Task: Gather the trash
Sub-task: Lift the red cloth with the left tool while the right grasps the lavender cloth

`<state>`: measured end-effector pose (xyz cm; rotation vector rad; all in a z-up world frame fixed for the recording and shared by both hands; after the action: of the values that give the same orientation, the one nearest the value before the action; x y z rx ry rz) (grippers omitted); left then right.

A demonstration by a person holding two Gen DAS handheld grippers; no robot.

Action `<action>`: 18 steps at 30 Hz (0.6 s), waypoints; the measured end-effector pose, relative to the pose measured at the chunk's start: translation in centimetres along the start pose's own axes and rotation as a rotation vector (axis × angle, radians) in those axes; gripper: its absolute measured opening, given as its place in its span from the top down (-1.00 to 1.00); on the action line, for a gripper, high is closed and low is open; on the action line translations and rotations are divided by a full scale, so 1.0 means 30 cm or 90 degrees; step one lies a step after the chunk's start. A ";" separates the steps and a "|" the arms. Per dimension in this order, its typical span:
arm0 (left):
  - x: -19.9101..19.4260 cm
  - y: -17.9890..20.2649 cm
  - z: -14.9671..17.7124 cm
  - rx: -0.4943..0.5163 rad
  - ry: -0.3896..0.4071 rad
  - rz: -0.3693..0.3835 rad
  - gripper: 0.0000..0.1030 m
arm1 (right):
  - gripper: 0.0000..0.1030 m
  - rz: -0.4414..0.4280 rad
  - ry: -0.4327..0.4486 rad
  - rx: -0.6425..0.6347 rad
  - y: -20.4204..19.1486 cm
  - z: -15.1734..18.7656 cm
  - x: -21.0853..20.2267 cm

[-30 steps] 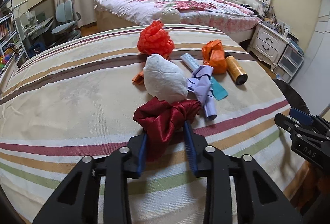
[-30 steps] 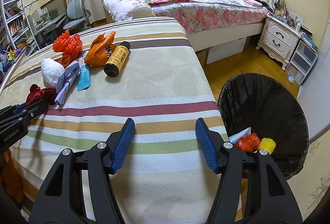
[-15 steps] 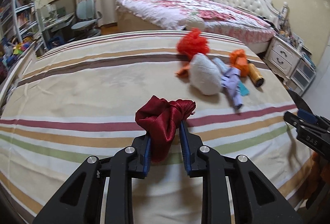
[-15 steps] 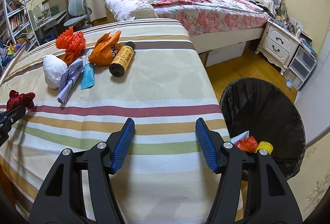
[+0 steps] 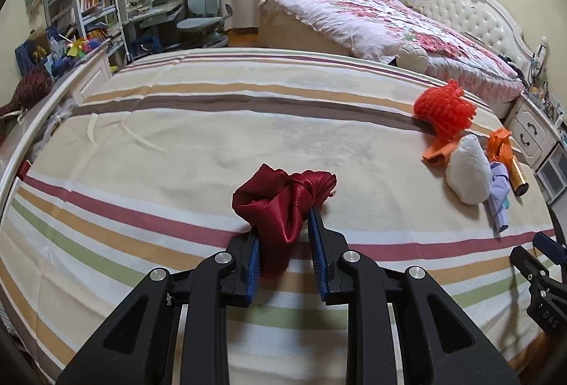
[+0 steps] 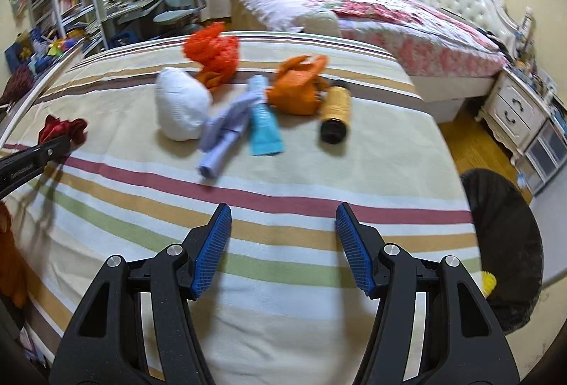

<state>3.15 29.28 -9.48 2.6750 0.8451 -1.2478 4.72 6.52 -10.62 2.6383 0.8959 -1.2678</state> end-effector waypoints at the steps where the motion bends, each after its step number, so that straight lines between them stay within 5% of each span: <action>1: 0.002 -0.005 0.001 0.001 0.002 -0.004 0.51 | -0.15 -0.006 -0.004 -0.002 -0.012 -0.006 0.010; 8: 0.029 -0.044 -0.006 -0.015 -0.003 -0.002 0.51 | 0.12 -0.021 -0.009 0.010 -0.041 -0.060 0.059; 15: 0.047 -0.061 -0.006 -0.024 -0.015 0.002 0.51 | 0.18 -0.016 -0.011 0.001 -0.071 -0.097 0.099; 18: 0.048 -0.062 -0.007 -0.022 -0.012 0.000 0.51 | 0.43 -0.012 -0.010 -0.001 -0.076 -0.101 0.103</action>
<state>3.09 31.55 -10.08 2.6327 0.8552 -1.2449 7.09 10.81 -10.53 2.6212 0.9226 -1.2888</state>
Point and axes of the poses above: each gripper's, at about its wrist camera, not at the fingertips, and x roughly the way its jaws point, y to its right, z to its underside, the point moved 5 cm from there along x, roughly the way its jaws point, and after that the axes turned 15 degrees about -z, right-handed, at the moved point
